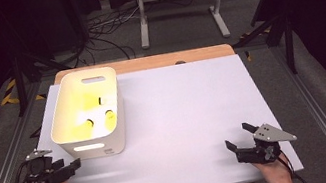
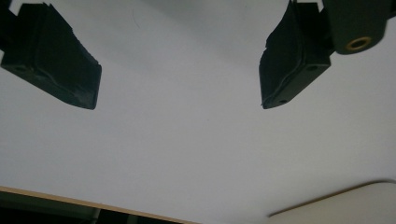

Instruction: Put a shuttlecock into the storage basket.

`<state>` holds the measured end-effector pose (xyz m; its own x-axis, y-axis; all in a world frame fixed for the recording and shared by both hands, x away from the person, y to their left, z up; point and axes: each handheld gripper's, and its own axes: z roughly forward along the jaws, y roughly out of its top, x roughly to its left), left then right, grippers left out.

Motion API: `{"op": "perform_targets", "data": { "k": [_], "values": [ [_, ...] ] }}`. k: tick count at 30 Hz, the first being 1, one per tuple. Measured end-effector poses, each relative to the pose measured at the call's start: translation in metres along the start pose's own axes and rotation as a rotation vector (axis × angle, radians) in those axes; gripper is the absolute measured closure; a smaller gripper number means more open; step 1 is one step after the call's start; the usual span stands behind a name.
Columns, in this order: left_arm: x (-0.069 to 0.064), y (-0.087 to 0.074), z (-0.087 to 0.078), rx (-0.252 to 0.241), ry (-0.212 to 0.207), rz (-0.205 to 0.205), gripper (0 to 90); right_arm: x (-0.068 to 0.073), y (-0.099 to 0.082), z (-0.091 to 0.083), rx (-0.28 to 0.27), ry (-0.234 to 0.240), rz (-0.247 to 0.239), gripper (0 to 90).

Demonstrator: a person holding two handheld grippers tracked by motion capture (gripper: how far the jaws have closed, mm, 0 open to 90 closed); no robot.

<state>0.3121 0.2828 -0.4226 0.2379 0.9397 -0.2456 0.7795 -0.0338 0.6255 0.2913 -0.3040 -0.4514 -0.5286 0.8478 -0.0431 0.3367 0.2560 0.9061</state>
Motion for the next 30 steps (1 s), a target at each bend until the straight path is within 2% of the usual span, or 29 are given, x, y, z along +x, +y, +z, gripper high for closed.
{"op": "perform_targets", "data": {
  "k": [17,30],
  "values": [
    [-0.004,-0.011,0.004,-0.046,-0.008,0.001,32.1,0.000,0.000,-0.001,-0.002,0.001,-0.001,13.4],
    [-0.007,-0.020,0.005,-0.108,-0.028,0.002,31.5,0.000,0.000,-0.002,-0.008,0.003,0.001,13.4]
  ]
}}
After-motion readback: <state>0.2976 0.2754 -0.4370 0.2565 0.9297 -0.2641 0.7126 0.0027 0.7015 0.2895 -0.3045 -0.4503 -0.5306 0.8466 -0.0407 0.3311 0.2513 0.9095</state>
